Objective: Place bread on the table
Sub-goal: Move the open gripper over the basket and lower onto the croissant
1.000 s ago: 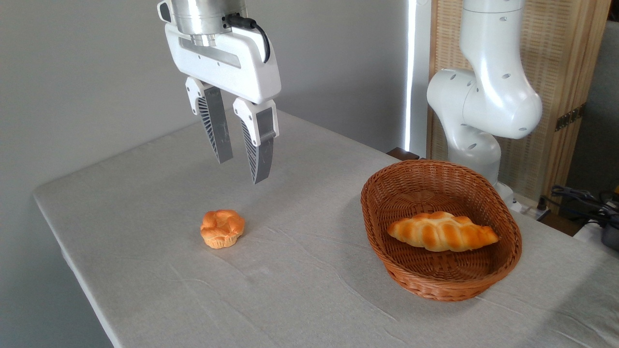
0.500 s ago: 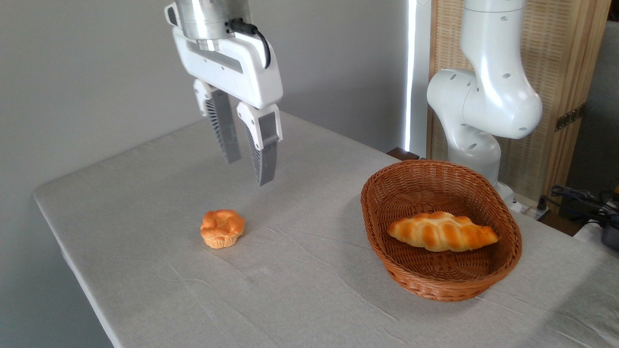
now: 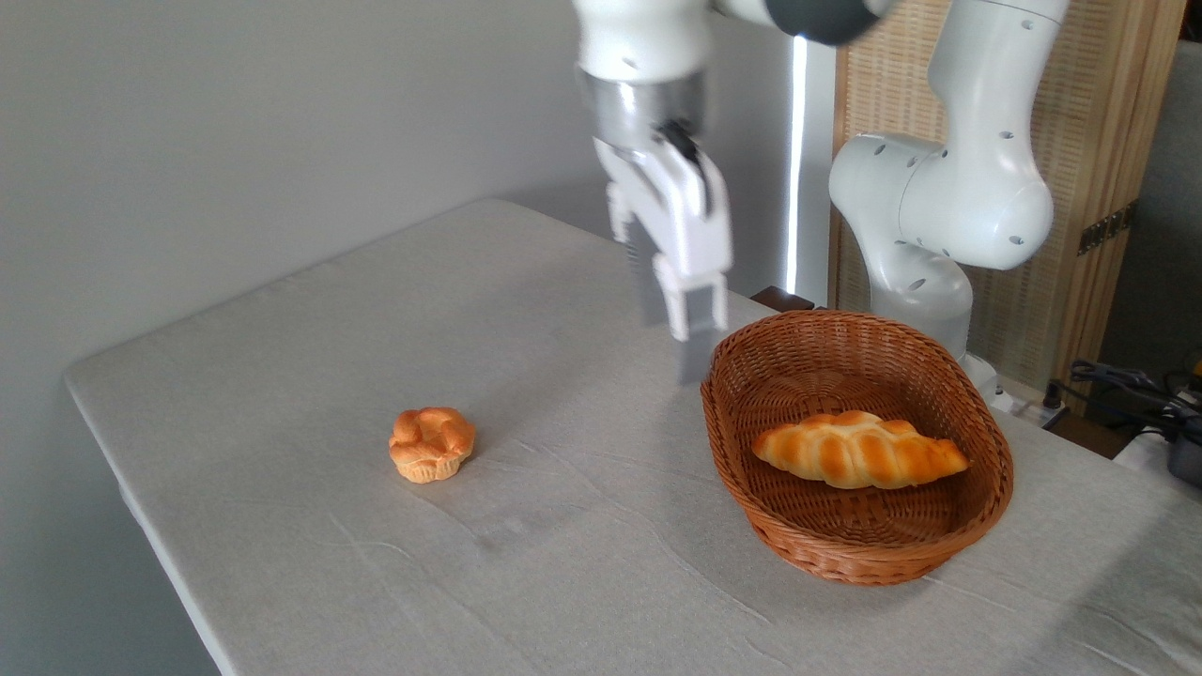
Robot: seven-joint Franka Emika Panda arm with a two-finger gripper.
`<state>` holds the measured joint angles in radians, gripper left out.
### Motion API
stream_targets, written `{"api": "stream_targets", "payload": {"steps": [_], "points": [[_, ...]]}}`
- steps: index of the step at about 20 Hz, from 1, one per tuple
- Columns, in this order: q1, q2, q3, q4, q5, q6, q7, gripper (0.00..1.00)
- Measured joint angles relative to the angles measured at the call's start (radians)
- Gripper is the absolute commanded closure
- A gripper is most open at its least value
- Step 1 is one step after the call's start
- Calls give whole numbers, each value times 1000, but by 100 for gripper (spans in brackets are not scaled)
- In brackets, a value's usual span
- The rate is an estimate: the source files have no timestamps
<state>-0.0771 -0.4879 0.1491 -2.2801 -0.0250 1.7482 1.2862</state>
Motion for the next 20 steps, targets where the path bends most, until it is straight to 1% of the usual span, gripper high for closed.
{"api": "stream_targets", "payload": {"steps": [2,4,5,6,8,9,13,16,18,20], "points": [[2,-63,95,-82,4,10,134,0],[6,-113,199,-129,7,10,232,1],[6,-133,230,-145,20,10,257,1],[6,-148,241,-159,50,10,267,1],[4,-166,238,-192,117,10,269,3],[1,-171,235,-213,139,10,269,5],[-5,-173,232,-250,159,17,269,7],[-7,-172,231,-260,228,32,270,7],[-7,-172,231,-267,253,41,279,7],[-7,-171,232,-274,275,48,281,10]]}}
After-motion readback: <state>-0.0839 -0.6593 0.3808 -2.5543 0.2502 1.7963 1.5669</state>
